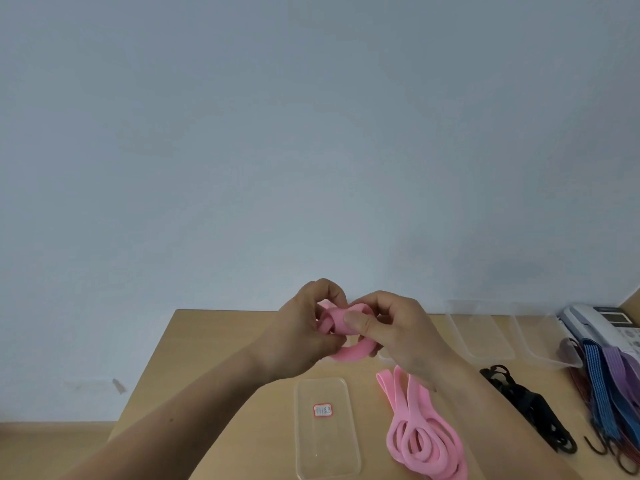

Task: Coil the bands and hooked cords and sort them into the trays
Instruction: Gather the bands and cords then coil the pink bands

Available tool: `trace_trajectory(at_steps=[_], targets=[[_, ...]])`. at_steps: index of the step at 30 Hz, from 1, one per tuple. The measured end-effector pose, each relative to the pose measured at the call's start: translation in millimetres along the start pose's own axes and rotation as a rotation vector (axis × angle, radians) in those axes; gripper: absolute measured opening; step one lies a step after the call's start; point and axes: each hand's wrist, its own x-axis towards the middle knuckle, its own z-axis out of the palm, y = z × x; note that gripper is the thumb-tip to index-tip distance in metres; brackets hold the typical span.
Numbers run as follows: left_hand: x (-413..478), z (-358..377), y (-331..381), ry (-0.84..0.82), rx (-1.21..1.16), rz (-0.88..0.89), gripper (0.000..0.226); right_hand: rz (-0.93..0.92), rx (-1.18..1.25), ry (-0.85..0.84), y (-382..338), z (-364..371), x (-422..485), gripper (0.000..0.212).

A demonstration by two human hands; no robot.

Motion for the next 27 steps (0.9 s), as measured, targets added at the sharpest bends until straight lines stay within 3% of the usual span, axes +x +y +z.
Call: trace_trajectory(at_steps=[5, 9, 14, 20, 23, 27], targets=[[0, -4, -2, -0.05, -0.122, -0.072, 0.033, -0.03, 0.117, 0.028, -1, -2, -2, 0.027], [-2, -8, -3, -0.104, -0.307, -0.071, 0.04, -0.035, 0.11, 0.065, 2, -4, 0, 0.031], [-2, -8, -5, -0.034, -0.407, -0.062, 0.037, -0.047, 0.132, 0.089, 6, -8, 0, 0.029], [0, -5, -10, -0.013, -0.42, -0.005, 0.019, -0.03, 0.14, 0.153, 8, -10, 4, 0.025], [1, 0, -12, 0.007, -0.397, 0.021, 0.021, -0.021, 0.164, 0.184, 9, -9, 5, 0.017], [-2, 7, -17, 0.059, -0.235, 0.075, 0.012, -0.014, 0.199, 0.204, 12, -6, 5, 0.014]])
